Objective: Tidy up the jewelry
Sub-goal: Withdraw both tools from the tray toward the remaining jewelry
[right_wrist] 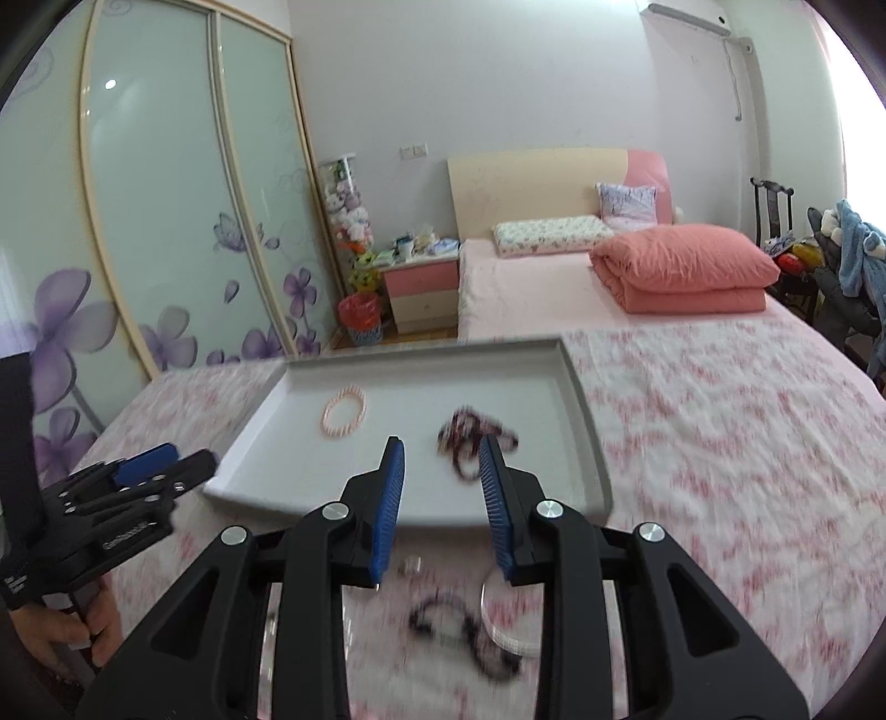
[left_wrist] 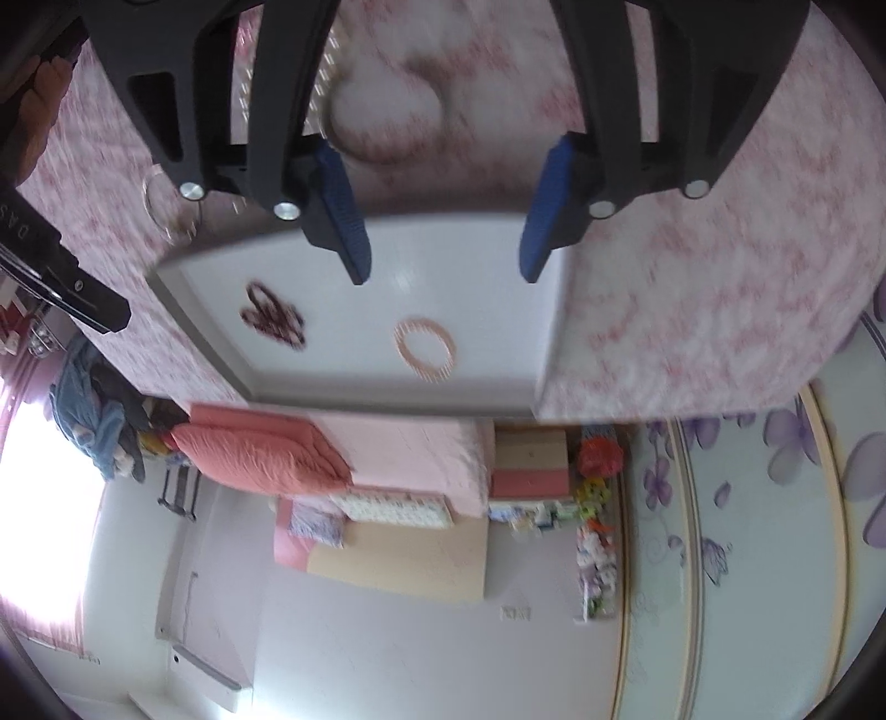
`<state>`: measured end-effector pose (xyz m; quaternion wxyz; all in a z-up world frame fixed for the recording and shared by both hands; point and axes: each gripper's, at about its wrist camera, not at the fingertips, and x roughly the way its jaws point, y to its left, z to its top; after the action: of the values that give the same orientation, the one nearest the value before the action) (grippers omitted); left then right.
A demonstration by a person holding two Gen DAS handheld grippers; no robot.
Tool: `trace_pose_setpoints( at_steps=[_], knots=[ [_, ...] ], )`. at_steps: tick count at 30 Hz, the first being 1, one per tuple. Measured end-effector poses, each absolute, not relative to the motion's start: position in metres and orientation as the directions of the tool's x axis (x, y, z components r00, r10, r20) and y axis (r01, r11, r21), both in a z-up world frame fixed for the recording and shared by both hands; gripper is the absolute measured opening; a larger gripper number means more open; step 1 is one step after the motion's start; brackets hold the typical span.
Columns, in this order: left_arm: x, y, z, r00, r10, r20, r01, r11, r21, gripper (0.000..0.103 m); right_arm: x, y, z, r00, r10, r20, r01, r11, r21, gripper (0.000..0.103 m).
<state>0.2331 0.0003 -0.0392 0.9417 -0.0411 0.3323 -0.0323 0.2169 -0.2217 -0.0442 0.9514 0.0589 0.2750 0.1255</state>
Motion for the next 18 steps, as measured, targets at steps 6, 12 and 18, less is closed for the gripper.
trace_pose_setpoints(
  at_steps=[6, 12, 18],
  knots=[
    [0.226, -0.023, -0.067, 0.716, -0.091, -0.692, 0.066, 0.996, -0.063, 0.065, 0.187, -0.223, -0.072, 0.768, 0.28, -0.576, -0.202, 0.959, 0.198, 0.03],
    [0.23, -0.036, -0.082, 0.677, -0.055, -0.734, 0.075, 0.997, -0.005, 0.072, 0.179, -0.23, -0.089, 0.735, 0.267, -0.623, -0.17, 0.962, 0.212, 0.03],
    [0.241, -0.043, -0.094, 0.628, -0.034, -0.777, 0.076, 0.997, 0.018, 0.077, 0.174, -0.234, -0.095, 0.732, 0.262, -0.629, -0.155, 0.963, 0.221, 0.03]
  ],
)
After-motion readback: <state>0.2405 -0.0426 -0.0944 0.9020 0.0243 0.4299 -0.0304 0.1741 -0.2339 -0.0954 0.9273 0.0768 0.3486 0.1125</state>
